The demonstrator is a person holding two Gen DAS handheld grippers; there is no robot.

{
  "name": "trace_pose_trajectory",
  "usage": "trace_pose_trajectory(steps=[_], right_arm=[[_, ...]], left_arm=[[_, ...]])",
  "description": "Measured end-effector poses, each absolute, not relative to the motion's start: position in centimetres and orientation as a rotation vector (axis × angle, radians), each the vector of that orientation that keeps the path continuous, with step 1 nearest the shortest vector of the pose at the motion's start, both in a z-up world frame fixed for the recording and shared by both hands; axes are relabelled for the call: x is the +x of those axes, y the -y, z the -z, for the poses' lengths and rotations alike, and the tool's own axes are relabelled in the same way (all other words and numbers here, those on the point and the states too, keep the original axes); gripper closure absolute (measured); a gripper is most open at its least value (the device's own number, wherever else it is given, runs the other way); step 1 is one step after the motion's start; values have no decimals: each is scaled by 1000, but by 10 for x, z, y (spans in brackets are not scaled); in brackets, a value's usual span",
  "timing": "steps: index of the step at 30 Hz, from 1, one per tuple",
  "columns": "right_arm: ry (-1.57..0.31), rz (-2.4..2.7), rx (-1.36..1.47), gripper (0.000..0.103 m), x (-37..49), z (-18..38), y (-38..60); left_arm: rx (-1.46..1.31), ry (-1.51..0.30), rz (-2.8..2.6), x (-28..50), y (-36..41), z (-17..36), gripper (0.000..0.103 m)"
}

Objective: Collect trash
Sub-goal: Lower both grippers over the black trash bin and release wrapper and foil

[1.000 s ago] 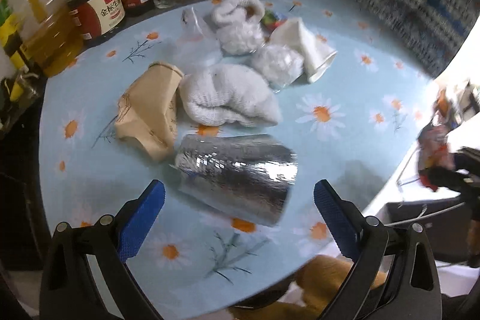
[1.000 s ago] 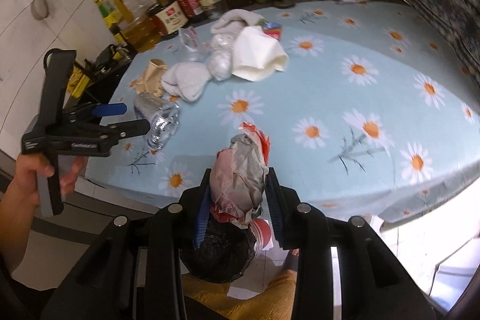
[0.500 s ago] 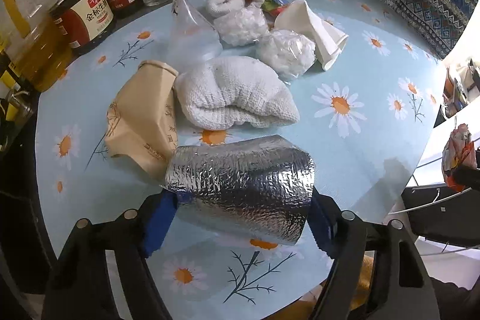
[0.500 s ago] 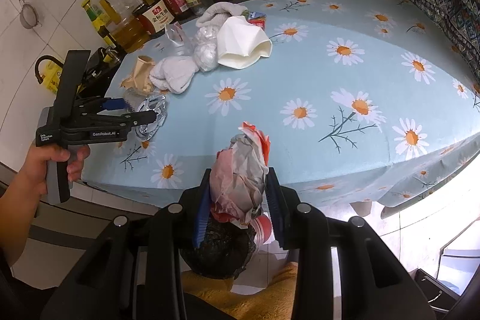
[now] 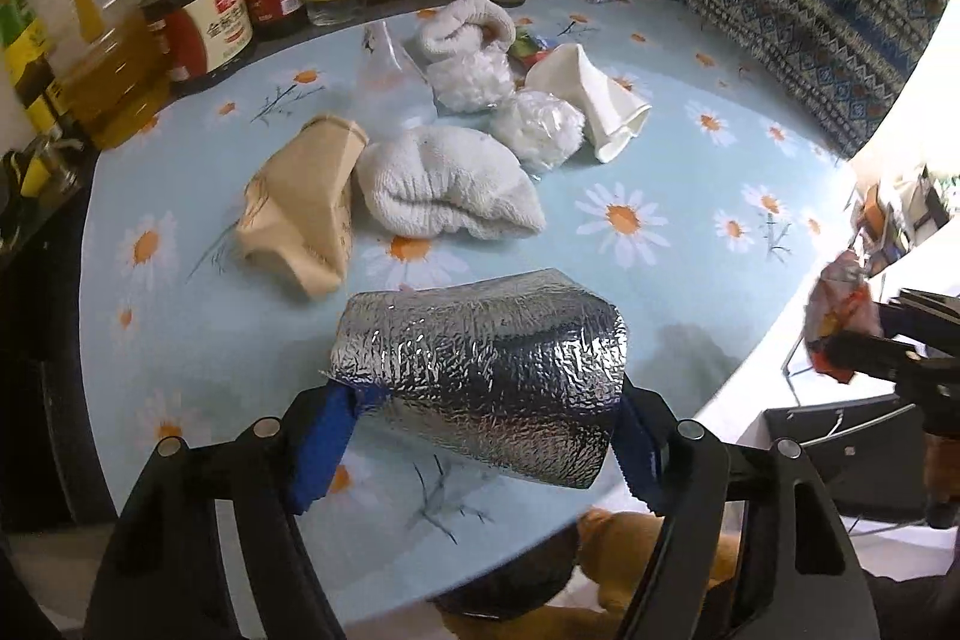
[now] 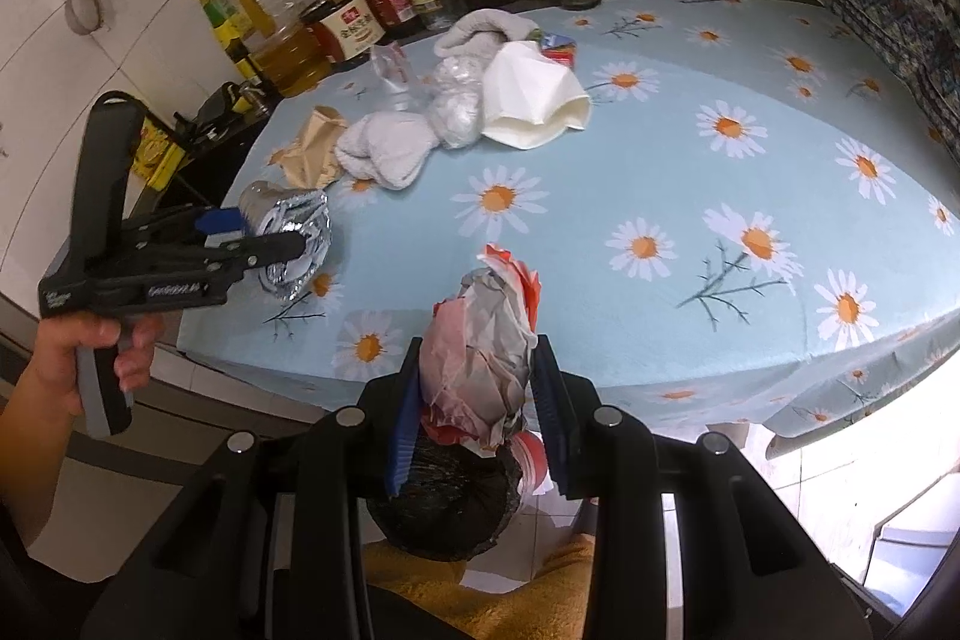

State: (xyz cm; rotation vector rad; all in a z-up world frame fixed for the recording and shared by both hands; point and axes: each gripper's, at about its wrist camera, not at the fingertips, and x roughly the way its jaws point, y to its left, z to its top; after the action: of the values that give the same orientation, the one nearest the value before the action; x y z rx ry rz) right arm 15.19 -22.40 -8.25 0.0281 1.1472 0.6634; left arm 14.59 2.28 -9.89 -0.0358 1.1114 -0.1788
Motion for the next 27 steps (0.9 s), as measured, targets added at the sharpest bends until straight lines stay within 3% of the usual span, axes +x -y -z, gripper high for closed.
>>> trace_pose_trajectory(steps=[14,27], right_arm=[[-1197,-846,-79,67,125,99,174],[-1337,-1040,-246,67,68,161,127]], left_arm=[[-221,-1124,147,49,-27,97,30],[-371,-1280,96,-11,-35,178,30]])
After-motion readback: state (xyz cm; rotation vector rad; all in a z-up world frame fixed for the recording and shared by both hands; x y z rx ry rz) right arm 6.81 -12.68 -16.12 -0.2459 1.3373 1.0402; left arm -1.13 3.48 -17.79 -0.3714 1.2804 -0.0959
